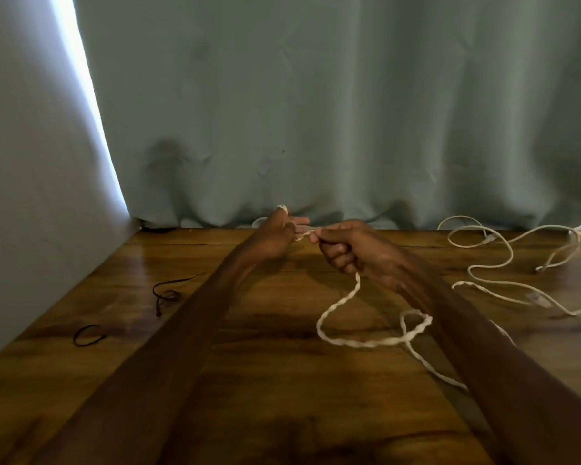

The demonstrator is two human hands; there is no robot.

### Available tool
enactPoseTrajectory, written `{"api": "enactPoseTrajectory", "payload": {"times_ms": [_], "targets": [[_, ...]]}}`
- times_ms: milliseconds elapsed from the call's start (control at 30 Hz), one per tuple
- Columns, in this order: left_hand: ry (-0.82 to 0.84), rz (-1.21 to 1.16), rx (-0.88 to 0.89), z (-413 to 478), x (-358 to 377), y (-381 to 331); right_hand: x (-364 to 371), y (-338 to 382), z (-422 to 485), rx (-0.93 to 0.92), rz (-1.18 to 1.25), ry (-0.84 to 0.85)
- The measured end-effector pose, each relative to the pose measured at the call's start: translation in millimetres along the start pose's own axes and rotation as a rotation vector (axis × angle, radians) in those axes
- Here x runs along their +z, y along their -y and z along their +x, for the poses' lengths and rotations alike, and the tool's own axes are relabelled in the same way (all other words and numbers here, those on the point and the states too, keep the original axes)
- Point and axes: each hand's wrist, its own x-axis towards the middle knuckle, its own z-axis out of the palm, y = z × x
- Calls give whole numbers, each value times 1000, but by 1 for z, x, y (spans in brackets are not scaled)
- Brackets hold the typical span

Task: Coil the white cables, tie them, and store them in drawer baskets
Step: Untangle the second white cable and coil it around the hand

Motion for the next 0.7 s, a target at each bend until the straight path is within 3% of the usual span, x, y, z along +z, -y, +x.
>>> {"api": "enactPoseTrajectory", "payload": {"times_ms": [67, 133, 267, 400, 600, 700], "targets": [[-1, 44, 13, -5, 3, -1, -5, 4, 0, -41, 83, -6], [102, 91, 35, -7, 6, -1, -8, 5, -1, -110, 40, -62], [293, 86, 13, -11, 14, -4, -14, -1, -2, -330, -253, -264], [506, -117, -99, -23, 21, -12, -29, -13, 4, -515, -542, -466], [693, -396, -213, -24, 27, -15, -39, -26, 9, -549, -631, -506], [771, -448, -170, -25, 22, -19, -41, -31, 10, -537, -661, -490]]}}
